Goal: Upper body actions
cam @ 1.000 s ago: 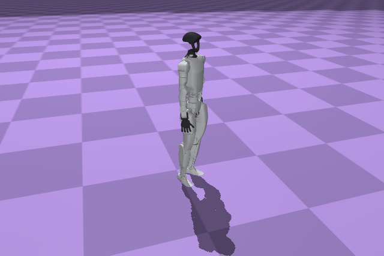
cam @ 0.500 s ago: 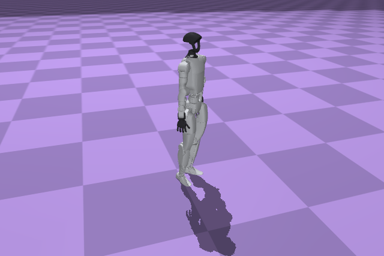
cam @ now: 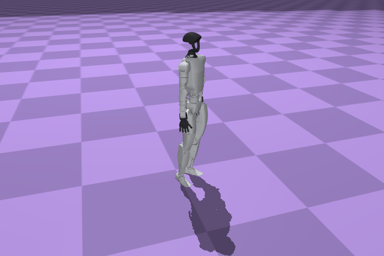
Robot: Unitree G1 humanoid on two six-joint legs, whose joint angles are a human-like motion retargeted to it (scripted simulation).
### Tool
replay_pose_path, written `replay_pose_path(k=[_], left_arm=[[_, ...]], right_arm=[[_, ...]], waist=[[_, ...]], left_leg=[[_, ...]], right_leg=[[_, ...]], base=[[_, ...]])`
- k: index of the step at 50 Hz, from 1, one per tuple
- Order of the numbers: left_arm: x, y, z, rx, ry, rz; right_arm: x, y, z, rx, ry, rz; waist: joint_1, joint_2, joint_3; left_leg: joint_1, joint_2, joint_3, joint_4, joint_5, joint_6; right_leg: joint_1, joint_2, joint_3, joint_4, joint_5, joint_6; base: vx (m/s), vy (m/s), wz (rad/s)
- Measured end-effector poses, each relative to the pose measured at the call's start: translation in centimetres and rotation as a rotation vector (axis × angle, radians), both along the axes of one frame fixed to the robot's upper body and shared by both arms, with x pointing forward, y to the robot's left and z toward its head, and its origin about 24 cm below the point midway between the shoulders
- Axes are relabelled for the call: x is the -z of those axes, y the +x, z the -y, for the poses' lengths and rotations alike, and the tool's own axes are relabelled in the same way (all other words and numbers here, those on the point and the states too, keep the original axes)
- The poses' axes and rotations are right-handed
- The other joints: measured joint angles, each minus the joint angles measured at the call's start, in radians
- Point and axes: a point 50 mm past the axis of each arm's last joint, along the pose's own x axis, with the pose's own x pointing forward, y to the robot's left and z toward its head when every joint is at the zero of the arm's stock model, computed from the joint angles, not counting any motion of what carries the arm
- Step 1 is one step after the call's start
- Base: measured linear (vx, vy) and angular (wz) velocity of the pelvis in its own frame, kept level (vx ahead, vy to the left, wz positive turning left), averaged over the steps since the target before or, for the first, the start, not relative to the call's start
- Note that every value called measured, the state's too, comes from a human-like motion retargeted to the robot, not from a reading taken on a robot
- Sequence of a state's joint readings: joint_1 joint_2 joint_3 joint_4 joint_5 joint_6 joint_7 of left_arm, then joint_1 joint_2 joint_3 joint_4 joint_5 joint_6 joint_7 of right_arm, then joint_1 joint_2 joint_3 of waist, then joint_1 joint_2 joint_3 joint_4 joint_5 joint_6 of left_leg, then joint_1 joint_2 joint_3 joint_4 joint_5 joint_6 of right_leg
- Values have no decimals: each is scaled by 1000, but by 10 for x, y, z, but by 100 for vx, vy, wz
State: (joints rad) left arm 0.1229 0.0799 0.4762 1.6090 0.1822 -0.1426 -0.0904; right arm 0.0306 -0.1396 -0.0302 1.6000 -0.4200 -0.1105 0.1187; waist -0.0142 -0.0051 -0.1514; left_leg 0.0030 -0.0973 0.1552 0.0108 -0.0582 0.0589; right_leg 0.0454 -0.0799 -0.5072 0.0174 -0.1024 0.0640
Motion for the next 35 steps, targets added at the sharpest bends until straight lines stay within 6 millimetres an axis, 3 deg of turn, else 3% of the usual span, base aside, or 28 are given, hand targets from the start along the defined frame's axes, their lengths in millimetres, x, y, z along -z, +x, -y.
replay_pose_path(k=[22,27,35], left_arm=[[0,0,-1,32,-4,2],[0,4,-1,42,-3,9],[0,9,-4,70,-3,16]], right_arm=[[0,0,2,2,6,-3],[-1,8,4,-4,5,21],[-2,38,5,-80,9,100]], waist=[[13,-16,21],[14,-22,39],[-15,-31,84]], left_leg=[[-3,-21,-5,9,6,22],[1,-28,18,5,9,32],[16,-27,152,-20,3,49]], right_leg=[[-13,-27,24,27,4,3],[-34,-43,53,53,8,6],[-110,-48,156,94,46,6]], base=[[0,0,0],[-3,4,-29],[-11,0,-81]])
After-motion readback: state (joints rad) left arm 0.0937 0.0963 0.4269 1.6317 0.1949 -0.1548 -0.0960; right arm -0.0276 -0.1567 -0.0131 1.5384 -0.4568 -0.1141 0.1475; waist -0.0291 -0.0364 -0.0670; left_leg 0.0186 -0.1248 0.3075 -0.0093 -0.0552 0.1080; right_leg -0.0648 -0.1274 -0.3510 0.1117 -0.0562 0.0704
